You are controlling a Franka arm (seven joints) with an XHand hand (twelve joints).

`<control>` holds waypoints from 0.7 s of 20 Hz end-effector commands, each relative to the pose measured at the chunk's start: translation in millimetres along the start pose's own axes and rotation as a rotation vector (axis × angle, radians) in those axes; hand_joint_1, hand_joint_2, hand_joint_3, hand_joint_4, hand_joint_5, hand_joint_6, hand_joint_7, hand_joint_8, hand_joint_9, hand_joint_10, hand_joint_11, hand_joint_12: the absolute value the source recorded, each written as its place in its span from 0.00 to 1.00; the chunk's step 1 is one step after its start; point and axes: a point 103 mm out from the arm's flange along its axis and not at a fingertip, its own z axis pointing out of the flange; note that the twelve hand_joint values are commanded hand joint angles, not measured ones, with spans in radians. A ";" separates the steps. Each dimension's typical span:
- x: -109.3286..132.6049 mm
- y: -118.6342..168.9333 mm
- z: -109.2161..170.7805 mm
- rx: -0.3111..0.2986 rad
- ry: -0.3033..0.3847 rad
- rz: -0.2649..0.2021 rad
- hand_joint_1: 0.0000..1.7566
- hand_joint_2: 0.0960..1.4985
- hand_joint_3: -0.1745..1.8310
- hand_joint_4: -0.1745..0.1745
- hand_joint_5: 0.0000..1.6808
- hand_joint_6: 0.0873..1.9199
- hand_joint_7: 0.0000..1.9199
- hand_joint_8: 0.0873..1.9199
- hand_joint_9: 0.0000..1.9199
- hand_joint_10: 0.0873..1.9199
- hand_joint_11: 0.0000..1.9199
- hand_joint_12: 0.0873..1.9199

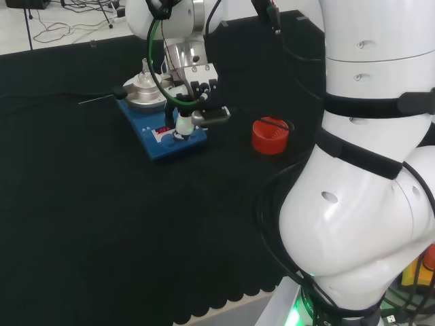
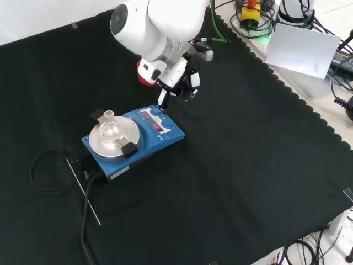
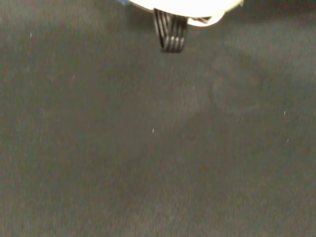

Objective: Turn on the heater.

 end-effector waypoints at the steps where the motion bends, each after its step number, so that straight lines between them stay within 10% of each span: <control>1: 4.0 -0.7 4.8 0.021 -0.001 -0.011 0.81 0.44 0.57 0.17 0.18 0.38 0.86 0.72 0.91 0.69 0.70 0.65; 14: 2.7 4.5 14.9 0.026 -0.020 -0.014 0.81 0.43 0.59 0.19 0.14 0.37 0.86 0.73 0.91 0.70 0.70 0.65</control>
